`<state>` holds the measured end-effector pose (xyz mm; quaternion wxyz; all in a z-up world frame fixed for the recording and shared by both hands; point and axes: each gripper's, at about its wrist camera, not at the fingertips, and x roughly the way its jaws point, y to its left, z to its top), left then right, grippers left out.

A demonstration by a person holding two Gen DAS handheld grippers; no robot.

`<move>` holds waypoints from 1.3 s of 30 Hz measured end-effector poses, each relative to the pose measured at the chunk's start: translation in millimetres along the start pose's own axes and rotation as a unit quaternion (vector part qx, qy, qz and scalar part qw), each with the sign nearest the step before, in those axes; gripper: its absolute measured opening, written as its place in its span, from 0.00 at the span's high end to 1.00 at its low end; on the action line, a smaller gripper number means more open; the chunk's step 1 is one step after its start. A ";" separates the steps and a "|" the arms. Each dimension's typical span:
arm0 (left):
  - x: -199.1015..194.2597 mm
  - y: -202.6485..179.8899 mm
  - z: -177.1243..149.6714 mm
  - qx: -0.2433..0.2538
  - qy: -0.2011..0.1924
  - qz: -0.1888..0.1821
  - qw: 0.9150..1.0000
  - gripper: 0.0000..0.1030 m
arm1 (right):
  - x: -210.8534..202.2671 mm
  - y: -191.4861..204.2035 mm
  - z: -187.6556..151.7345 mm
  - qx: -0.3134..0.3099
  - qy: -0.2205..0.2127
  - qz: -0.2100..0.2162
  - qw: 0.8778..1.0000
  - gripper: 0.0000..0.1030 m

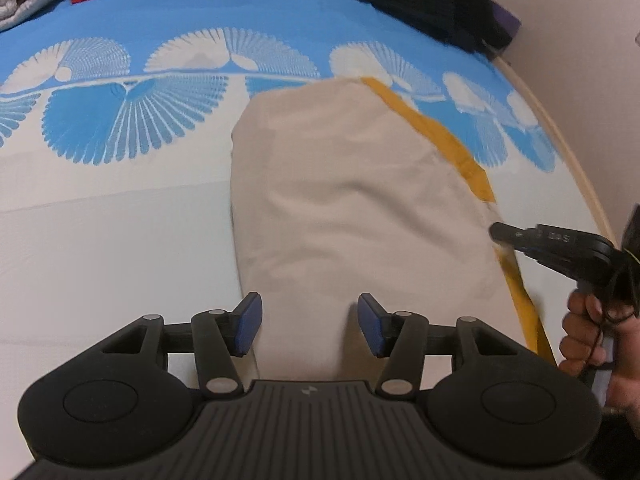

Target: Fold large clothes

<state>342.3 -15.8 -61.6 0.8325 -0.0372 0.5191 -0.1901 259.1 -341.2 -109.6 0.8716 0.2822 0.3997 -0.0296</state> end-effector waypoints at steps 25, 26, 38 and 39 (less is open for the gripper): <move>80.0 -19.7 63.8 -0.074 -0.077 -0.043 0.993 0.85 | -31.8 6.2 -33.3 -0.170 0.065 0.043 0.982 0.79; 87.3 -16.9 64.7 -0.077 -0.079 -0.037 0.993 0.88 | -27.4 5.2 -39.0 -0.180 0.078 0.029 0.980 0.78; 24.4 -10.9 47.0 -0.003 -0.037 -0.127 0.991 0.59 | -25.3 4.8 -26.9 -0.164 0.060 0.001 0.985 0.77; 26.2 -17.9 39.2 0.036 -0.011 -0.128 0.991 0.52 | -26.8 3.2 -26.8 -0.158 0.055 0.000 0.986 0.77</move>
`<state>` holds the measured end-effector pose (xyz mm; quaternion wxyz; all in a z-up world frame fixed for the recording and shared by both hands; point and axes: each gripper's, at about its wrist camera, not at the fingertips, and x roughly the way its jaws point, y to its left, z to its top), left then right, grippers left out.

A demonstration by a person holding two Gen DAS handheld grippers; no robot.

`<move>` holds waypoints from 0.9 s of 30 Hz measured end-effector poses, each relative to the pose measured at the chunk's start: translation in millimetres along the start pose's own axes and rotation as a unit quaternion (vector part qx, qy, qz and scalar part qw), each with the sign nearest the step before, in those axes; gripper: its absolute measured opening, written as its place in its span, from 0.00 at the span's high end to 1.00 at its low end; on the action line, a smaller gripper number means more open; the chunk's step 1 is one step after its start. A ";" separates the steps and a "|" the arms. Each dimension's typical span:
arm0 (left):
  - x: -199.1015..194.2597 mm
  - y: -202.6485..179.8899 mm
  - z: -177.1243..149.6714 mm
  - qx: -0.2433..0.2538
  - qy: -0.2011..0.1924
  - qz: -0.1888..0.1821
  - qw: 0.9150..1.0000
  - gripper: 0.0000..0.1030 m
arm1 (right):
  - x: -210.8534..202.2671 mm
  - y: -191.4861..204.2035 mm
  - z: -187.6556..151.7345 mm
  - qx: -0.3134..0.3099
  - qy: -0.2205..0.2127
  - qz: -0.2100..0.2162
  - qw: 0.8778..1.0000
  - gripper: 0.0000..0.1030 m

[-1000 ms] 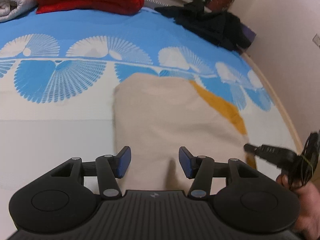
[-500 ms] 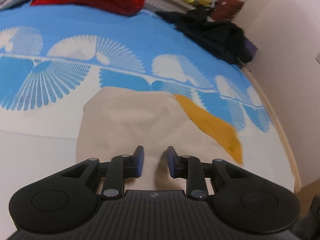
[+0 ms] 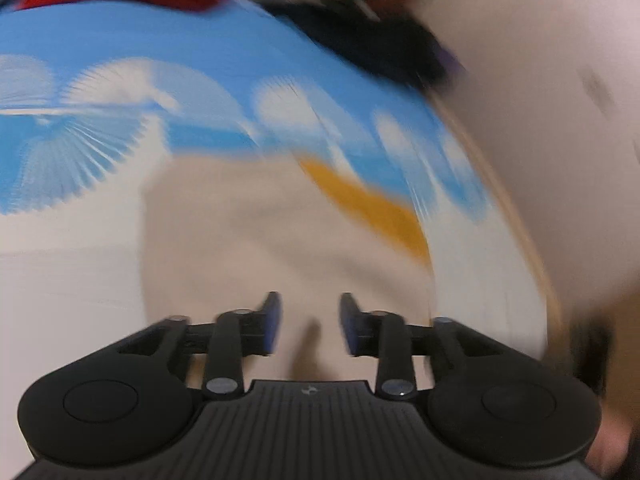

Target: Fold large clothes

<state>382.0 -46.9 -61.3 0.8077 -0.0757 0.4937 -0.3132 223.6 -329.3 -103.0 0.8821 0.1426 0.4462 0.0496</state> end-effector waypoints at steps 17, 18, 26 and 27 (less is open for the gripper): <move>31.0 109.3 -19.1 -0.241 0.049 0.042 0.968 0.17 | 22.9 -39.2 -4.6 0.122 0.033 -0.070 0.989 0.31; 35.8 114.6 -19.9 -0.257 0.050 0.021 0.965 0.17 | 24.3 -41.5 -4.2 0.130 0.037 -0.065 0.989 0.31; 71.0 110.9 -19.4 -0.287 0.032 -0.020 0.957 0.13 | 27.4 -43.1 -2.4 0.154 0.044 -0.027 0.987 0.36; 72.3 110.2 -17.6 -0.287 0.023 -0.017 0.957 0.14 | 27.4 -42.7 -2.0 0.154 0.044 -0.024 0.987 0.40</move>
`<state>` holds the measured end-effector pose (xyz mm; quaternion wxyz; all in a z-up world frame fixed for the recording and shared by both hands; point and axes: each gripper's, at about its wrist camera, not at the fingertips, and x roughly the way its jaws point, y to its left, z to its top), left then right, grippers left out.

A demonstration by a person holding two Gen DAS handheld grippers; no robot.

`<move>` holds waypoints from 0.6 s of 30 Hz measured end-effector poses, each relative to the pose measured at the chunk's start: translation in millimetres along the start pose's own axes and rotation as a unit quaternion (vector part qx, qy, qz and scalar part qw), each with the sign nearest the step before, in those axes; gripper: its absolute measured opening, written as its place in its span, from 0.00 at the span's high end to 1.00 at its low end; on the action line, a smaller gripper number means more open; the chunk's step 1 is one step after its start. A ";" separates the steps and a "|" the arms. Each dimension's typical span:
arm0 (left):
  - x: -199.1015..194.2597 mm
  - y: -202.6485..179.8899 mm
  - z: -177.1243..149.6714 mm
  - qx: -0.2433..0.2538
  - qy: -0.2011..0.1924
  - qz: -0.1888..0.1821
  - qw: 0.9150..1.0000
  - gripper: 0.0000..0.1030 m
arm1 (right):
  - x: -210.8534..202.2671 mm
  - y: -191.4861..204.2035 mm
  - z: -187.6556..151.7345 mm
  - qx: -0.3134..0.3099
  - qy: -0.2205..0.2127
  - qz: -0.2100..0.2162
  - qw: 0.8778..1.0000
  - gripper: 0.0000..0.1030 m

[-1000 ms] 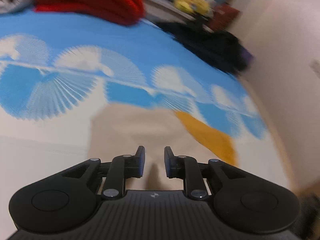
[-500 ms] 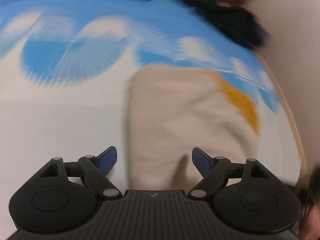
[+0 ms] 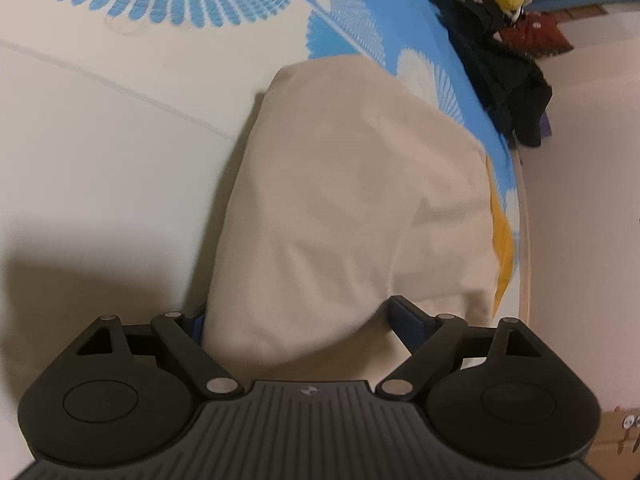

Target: Fold large clothes

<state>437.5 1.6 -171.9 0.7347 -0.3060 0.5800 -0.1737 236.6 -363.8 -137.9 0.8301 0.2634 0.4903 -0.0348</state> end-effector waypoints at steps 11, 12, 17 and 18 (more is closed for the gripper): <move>-48.4 -67.2 17.6 0.126 -0.137 0.012 0.982 0.57 | -14.5 28.7 9.8 -0.032 -0.057 0.031 0.997 0.92; -56.7 -65.5 22.4 0.126 -0.150 0.012 0.981 0.57 | -15.9 33.4 13.4 -0.028 -0.071 0.039 0.996 0.93; -91.7 -44.4 44.2 0.135 -0.189 0.041 0.972 0.56 | -10.7 67.6 30.0 -0.025 -0.113 0.083 0.990 0.95; -96.9 -37.2 49.7 0.128 -0.194 0.045 0.971 0.56 | -8.3 77.7 32.5 -0.032 -0.120 0.091 0.988 0.95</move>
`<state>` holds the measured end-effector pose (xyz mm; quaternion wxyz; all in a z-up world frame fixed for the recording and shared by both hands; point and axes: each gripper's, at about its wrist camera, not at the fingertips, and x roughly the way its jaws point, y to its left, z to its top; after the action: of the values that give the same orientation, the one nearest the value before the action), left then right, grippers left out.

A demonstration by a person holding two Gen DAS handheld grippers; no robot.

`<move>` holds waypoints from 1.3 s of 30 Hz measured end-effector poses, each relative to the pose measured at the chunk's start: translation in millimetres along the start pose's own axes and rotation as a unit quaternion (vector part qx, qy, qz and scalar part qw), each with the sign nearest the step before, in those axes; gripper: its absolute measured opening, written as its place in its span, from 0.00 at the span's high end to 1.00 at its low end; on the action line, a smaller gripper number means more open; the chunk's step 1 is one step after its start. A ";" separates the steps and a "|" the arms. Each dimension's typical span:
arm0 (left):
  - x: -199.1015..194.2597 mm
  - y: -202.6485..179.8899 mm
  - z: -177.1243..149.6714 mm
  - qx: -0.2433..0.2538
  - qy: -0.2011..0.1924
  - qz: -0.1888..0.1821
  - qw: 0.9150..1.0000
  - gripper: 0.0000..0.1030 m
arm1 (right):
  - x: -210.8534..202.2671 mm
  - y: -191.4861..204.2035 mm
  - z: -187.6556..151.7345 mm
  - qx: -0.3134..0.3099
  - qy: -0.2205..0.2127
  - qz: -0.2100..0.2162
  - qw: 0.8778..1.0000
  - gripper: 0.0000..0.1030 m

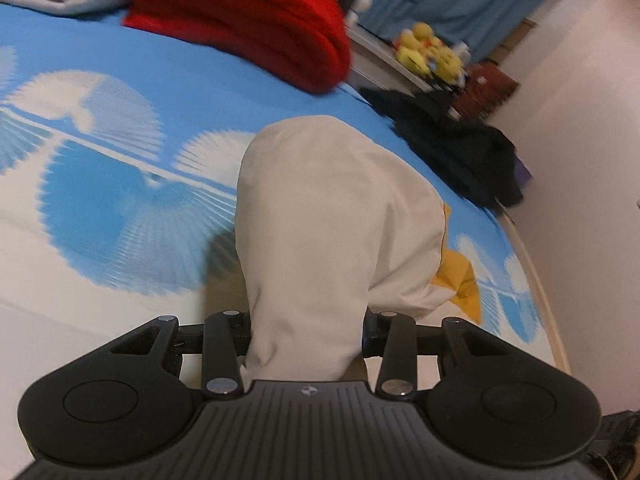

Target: Fold large clothes

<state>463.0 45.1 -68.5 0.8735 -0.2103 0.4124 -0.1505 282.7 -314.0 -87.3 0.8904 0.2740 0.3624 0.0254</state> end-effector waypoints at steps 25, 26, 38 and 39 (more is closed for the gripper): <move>-6.6 87.4 -29.7 -0.029 0.140 0.024 0.989 0.19 | 44.0 36.5 -17.1 -0.031 0.113 0.036 0.992 0.51; -4.8 83.0 -30.3 -0.022 0.131 0.025 0.991 0.19 | 46.6 38.1 -22.5 -0.043 0.128 0.030 0.990 0.52; -1.3 61.6 -14.3 0.006 0.113 0.068 0.991 0.25 | 30.8 44.0 -23.8 -0.070 0.085 0.029 0.994 0.99; -5.8 59.5 -13.0 0.016 0.118 0.074 0.990 0.25 | 32.3 44.0 -22.0 -0.071 0.084 0.031 0.993 0.99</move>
<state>454.5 96.1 -101.4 0.8307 -0.1463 0.5245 -0.1157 298.8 -258.5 -98.4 0.8725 0.2186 0.4248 0.1019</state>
